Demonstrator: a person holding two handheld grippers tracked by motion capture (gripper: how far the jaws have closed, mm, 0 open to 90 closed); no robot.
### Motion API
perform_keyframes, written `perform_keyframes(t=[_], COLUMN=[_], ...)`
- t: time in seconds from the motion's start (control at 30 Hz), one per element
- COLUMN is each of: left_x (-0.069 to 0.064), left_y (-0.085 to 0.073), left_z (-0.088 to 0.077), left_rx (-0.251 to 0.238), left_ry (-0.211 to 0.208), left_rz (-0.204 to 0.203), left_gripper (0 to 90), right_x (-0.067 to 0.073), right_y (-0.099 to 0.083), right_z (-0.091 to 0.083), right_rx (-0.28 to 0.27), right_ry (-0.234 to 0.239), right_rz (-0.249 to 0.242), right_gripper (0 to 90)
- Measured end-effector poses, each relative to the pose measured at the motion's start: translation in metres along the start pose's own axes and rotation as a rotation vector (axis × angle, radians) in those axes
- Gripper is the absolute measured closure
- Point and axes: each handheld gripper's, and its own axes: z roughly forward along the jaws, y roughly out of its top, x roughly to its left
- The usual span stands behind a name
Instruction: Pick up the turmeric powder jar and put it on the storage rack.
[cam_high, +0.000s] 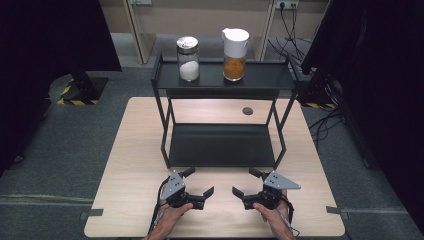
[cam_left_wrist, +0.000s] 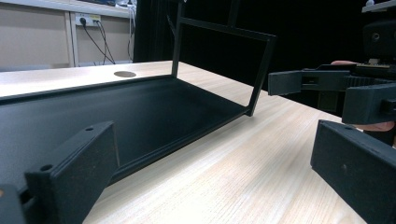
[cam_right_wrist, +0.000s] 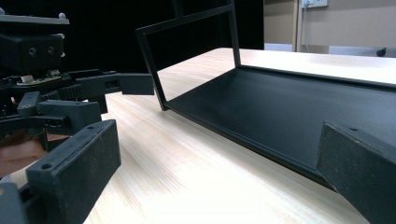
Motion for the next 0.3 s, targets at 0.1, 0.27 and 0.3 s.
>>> perform_keyframes(t=[0.1,0.27,0.3], left_x=[-0.0001,0.0000,0.0001], left_y=[0.0002,0.0004,0.0005], left_z=[-0.0002,-0.0004,-0.0004], left_rx=[-0.002,-0.003,-0.003], left_ry=[0.000,0.002,0.002], left_rz=[0.001,0.003,0.003], left_gripper=[0.2,0.2,0.2], right_x=[-0.0003,-0.0006,-0.0006], right_y=[0.0000,0.0002,0.0002], right_z=[-0.0006,-0.0009,-0.0009], right_rx=[-0.003,-0.005,-0.005], right_ry=[-0.002,-0.003,-0.003], right_rz=[0.001,0.002,0.002], right_gripper=[0.5,0.5,0.5])
